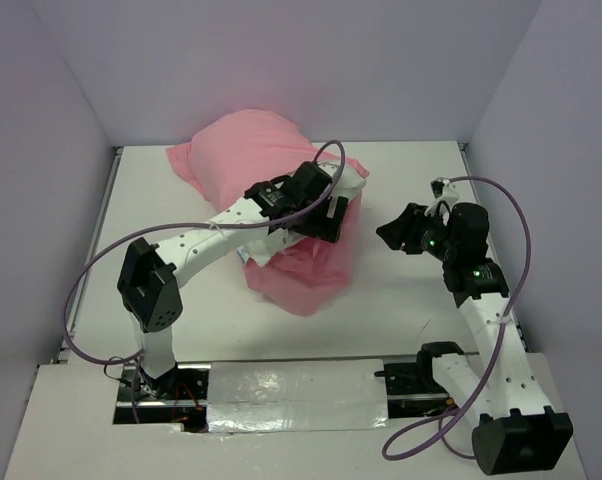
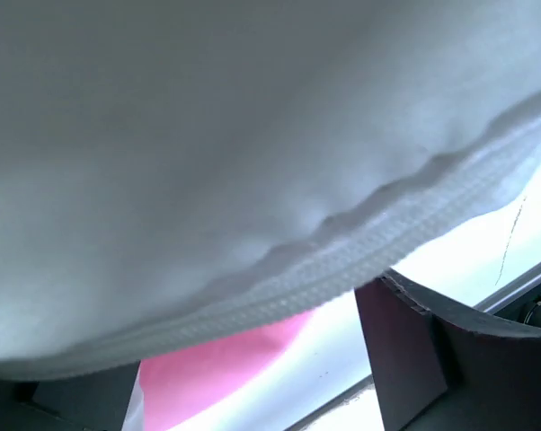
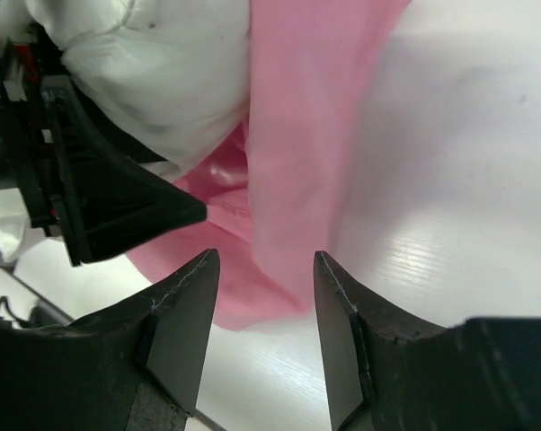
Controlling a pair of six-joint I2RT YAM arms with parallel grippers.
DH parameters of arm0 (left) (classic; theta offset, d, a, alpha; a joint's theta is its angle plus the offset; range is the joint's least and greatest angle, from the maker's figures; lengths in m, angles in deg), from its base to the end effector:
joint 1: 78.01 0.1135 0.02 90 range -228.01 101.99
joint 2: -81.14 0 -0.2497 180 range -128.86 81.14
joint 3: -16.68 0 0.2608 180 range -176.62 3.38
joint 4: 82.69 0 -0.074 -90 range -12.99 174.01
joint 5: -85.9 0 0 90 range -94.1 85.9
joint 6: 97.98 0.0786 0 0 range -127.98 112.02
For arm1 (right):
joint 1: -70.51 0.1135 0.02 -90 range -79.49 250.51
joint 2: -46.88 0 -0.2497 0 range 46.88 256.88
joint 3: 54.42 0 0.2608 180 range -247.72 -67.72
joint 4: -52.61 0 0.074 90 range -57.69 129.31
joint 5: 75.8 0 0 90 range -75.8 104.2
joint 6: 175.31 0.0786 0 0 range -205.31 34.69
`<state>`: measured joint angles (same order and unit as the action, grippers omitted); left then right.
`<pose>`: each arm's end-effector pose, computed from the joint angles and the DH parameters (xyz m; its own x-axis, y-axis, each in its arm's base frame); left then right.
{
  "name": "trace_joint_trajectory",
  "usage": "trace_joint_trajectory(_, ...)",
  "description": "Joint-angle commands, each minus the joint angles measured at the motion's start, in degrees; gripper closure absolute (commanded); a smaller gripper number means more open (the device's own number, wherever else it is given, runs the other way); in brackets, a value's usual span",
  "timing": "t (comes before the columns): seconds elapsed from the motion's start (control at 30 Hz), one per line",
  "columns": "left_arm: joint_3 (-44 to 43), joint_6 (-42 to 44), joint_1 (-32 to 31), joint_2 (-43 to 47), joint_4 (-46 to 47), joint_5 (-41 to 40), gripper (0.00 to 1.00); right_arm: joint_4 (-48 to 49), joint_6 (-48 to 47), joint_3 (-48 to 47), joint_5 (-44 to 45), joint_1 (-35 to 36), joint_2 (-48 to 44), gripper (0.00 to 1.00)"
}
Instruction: Put the pillow into the pillowcase
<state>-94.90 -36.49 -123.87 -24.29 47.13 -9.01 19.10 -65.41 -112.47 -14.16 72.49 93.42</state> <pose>0.3219 -0.3220 0.2763 -0.7462 0.0860 -0.6602 0.3596 0.8866 -0.2909 0.2351 0.0455 0.2932 -0.5122 0.2820 -0.8113 -0.3150 0.8170 0.4829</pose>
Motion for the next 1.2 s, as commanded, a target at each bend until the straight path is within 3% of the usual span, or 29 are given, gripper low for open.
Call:
trace_joint_trajectory(0.0, -3.58, 1.01, 1.39, -0.3, 0.33, -2.38, 0.04, 0.07, -3.64, -1.92, 3.49, 0.57, -1.54, 0.46)
trace_joint_trajectory(0.2, -8.33, -1.1, 1.66, -3.82, -2.67, -4.14, 0.17, 13.42, 0.12, 4.56, 3.66, 13.3, 2.05, 0.45)
trace_joint_trajectory(0.3, -10.7, -1.81, 2.01, -3.3, -2.75, -5.72, 0.3, 23.35, 4.51, 7.82, 4.44, 18.4, 3.37, 0.47)
trace_joint_trajectory(0.33, -11.49, -1.9, 2.36, -3.03, -2.93, -6.25, 0.37, 25.63, 5.4, 8.27, 5.41, 19.37, 4.6, 0.47)
trace_joint_trajectory(0.4, -14.04, -2.16, 2.71, -3.03, -3.72, -7.04, 0.41, 26.35, 8.38, 9.76, 12.57, 22.36, 5.83, 0.47)
trace_joint_trajectory(0.53, -15.71, -2.86, 4.11, -3.2, -4.25, -8.98, 0.51, 32.67, 13.4, 12.06, 18.33, 24.21, 10.57, 0.48)
trace_joint_trajectory(1.0, -15.89, -2.86, 5.44, -2.59, -3.02, -7.14, 0.53, 37.61, 12.62, 2.66, 26.86, 26.67, 30.08, 0.46)
trace_joint_trajectory(1.17, -16.42, -2.86, 5.52, -2.59, -3.28, -7.31, 0.54, 39.19, 13.32, 1.6, 27.39, 26.67, 33.08, 0.46)
